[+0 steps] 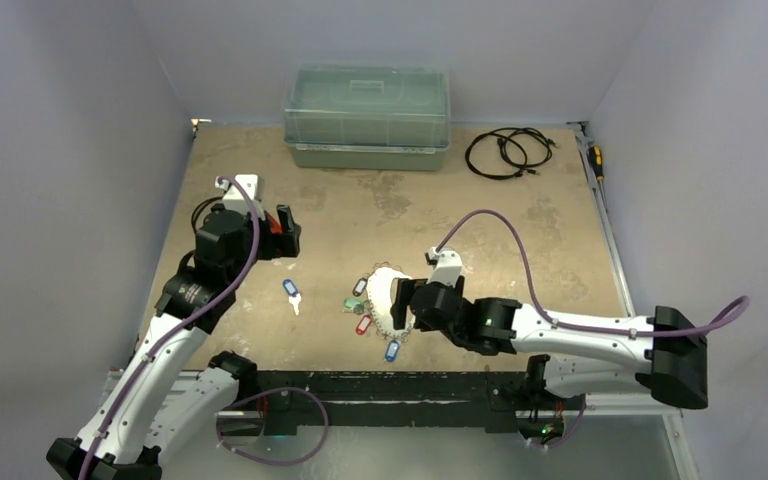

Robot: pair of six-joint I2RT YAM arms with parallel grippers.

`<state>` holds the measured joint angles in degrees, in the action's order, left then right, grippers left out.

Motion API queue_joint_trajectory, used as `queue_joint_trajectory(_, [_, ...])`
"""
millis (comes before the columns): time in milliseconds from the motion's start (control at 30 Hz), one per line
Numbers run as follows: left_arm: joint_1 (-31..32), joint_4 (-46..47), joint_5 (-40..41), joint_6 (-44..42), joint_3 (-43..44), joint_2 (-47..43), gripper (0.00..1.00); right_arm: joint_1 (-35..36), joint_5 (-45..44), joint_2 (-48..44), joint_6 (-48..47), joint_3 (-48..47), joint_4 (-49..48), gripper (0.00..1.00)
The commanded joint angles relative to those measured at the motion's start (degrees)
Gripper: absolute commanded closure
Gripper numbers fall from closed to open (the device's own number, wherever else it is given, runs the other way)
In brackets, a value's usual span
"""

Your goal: Put the keys on the keyring

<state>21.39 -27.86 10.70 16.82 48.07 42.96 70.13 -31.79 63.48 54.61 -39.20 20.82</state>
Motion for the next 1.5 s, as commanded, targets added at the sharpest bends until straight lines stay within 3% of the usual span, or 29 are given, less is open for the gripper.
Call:
queue_joint_trajectory(0, [-0.29, 1.61, 0.67, -0.81, -0.11, -1.05, 0.09, 0.1, 1.61, 3.35, 5.43, 0.16, 2.37, 0.05])
queue_joint_trajectory(400, [-0.29, 1.58, 0.95, -0.91, -0.04, -0.08, 0.09, 0.11, 4.19, 10.5, 6.23, 1.84, -3.05, 0.43])
queue_joint_trajectory(733, [-0.29, 1.58, 0.73, -0.88, -0.04, 0.02, 0.09, 0.09, 3.66, 14.73, 5.71, 1.0, -4.2, 0.61])
queue_joint_trajectory(1300, [-0.29, 1.58, 0.38, -0.91, -0.08, -0.16, 0.09, 0.1, 1.24, 17.15, 5.58, 0.3, -3.24, 0.74])
queue_joint_trajectory(1467, [-0.29, 1.62, 0.38, -0.9, -0.16, -0.24, 0.09, 0.17, 0.99, 17.63, 5.09, -0.11, -3.07, 0.87])
